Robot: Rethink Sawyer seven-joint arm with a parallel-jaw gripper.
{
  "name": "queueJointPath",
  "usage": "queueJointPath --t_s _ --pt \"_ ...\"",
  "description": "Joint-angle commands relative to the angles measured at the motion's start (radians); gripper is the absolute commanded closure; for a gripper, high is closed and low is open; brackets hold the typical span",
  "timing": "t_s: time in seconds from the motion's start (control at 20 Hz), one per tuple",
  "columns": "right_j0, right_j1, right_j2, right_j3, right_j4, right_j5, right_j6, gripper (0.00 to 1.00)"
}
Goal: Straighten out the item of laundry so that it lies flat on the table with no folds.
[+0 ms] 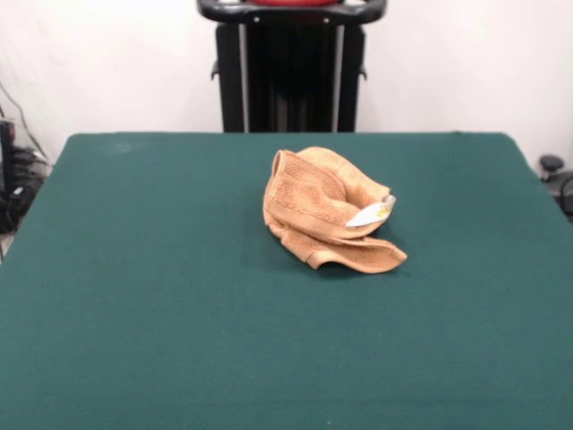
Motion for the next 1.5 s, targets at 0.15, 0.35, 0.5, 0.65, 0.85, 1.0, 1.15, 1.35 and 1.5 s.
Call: queueJointPath --t_s 0.15,0.35,0.5,0.65,0.85,1.0,1.15,1.35,1.5 --pt "0.05 0.052 -0.08 -0.06 -0.08 -0.065 0.282 0.0" --pt "0.092 0.087 -0.123 -0.083 -0.114 -0.066 0.318 0.0" --pt "0.108 0.13 -0.154 -0.096 -0.121 -0.092 0.322 0.0" --pt "0.11 0.162 -0.169 -0.104 -0.118 -0.136 0.322 0.0" --pt "0.135 0.236 -0.209 -0.132 -0.119 -0.198 0.335 0.0" --pt "0.155 0.295 -0.242 -0.148 -0.107 -0.281 0.342 0.0" --pt "0.164 0.339 -0.271 -0.151 -0.084 -0.376 0.329 0.0" --pt "0.14 0.355 -0.267 -0.135 -0.055 -0.459 0.297 0.0" --pt "0.125 0.368 -0.261 -0.126 -0.038 -0.501 0.279 0.0"
